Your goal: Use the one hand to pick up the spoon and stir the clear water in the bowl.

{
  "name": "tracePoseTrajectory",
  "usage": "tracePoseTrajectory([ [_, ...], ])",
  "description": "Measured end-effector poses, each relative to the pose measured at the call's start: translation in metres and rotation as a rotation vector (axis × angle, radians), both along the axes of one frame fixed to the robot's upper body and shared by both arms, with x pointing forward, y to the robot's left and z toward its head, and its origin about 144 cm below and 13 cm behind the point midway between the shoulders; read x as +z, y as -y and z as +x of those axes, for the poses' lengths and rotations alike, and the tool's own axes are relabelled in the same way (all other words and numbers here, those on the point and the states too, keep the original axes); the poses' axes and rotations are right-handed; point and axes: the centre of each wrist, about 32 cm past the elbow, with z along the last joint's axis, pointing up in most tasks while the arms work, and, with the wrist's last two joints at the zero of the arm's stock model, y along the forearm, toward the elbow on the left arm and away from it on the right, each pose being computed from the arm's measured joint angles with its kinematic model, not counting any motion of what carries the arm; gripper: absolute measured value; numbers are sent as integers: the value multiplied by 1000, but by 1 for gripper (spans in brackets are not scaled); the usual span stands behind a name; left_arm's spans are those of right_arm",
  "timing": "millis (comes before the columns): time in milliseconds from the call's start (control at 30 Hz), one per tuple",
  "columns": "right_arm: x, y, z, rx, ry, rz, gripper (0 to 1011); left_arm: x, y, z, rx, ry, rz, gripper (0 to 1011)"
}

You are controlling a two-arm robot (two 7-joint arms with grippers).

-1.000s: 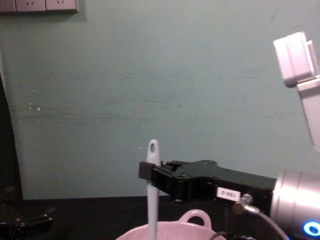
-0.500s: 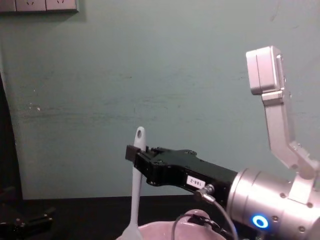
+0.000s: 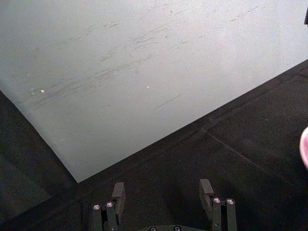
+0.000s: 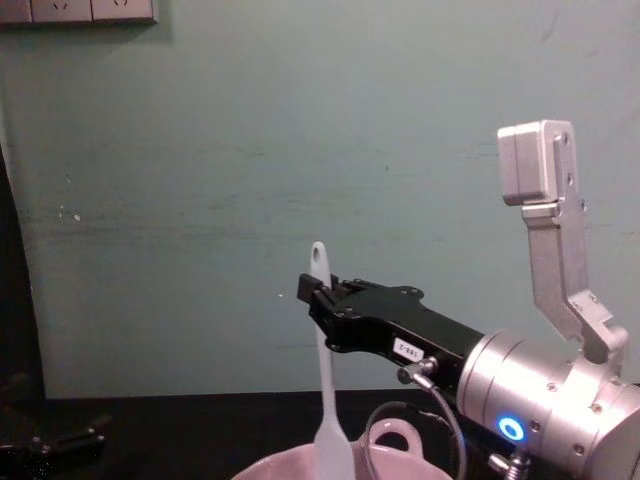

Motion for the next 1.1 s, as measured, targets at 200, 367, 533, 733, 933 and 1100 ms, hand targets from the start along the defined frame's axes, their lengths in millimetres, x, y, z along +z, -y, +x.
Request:
tracePoseTrajectory([
  [200, 3, 12, -2, -11, 5, -37, 114, 0, 0, 0, 0, 0, 0, 1011],
  [367, 8, 28, -13, 11, -22, -71, 114, 0, 0, 0, 0, 0, 0, 1011],
  [533, 16, 43, -29, 78, -71, -67, 114, 0, 0, 0, 0, 0, 0, 1011],
  [733, 24, 52, -45, 148, -92, -43, 114, 0, 0, 0, 0, 0, 0, 1011],
  [933, 27, 49, -56, 217, -106, -18, 114, 0, 0, 0, 0, 0, 0, 1011],
  [1100, 23, 38, -58, 256, -130, 5, 114, 0, 0, 0, 0, 0, 0, 1011],
])
